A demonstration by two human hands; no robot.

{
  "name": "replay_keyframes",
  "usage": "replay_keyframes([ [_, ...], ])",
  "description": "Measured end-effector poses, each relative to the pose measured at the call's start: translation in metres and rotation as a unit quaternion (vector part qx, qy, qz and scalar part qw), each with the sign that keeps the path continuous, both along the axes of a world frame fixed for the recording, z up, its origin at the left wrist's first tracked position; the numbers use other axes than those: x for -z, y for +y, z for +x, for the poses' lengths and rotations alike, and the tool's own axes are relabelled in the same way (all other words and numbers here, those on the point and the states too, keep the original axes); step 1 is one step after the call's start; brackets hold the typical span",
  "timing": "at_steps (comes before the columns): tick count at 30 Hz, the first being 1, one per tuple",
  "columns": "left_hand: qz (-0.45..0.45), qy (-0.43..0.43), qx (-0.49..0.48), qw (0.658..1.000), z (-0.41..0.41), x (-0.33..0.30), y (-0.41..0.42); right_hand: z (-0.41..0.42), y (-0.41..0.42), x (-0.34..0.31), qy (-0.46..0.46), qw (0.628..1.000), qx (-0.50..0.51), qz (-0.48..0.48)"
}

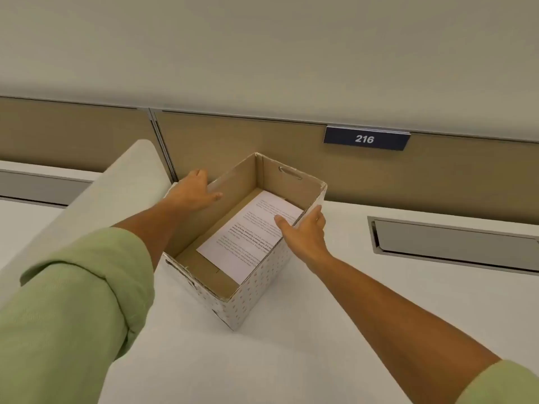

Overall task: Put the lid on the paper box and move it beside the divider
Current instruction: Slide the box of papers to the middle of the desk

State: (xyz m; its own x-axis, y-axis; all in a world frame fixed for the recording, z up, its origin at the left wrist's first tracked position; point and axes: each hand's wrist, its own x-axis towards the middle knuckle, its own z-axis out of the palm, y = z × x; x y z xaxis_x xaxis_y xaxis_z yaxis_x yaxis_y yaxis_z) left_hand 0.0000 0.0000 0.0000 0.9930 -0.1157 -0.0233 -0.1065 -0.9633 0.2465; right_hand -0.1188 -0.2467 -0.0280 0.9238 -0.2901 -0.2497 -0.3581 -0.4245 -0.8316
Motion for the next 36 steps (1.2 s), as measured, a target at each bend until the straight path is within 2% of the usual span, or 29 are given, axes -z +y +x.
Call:
replay_keyframes([
  [5, -0.015, 0.043, -0.063, 0.997, 0.007, 0.025, 0.011, 0.004, 0.011, 0.024, 0.043, 0.997, -0.002, 0.065],
  [8, 0.004, 0.07, -0.069, 0.995, 0.011, 0.037, 0.017, 0.009, 0.014, 0.033, 0.051, 0.993, -0.002, 0.109],
  [16, 0.015, 0.03, -0.059, 0.998, 0.017, 0.046, 0.025, 0.014, 0.019, 0.03, 0.077, 0.986, 0.004, 0.148],
  [24, -0.029, 0.039, -0.074, 0.996, -0.017, 0.021, 0.031, -0.001, 0.005, -0.008, 0.1, 0.986, -0.043, 0.13],
  [29, -0.048, 0.098, -0.076, 0.991, -0.052, -0.016, 0.025, -0.029, -0.011, -0.04, 0.089, 0.987, -0.079, 0.111],
  [36, -0.16, 0.14, -0.052, 0.976, -0.12, -0.056, 0.004, -0.093, -0.059, -0.074, 0.066, 0.984, -0.11, 0.123],
])
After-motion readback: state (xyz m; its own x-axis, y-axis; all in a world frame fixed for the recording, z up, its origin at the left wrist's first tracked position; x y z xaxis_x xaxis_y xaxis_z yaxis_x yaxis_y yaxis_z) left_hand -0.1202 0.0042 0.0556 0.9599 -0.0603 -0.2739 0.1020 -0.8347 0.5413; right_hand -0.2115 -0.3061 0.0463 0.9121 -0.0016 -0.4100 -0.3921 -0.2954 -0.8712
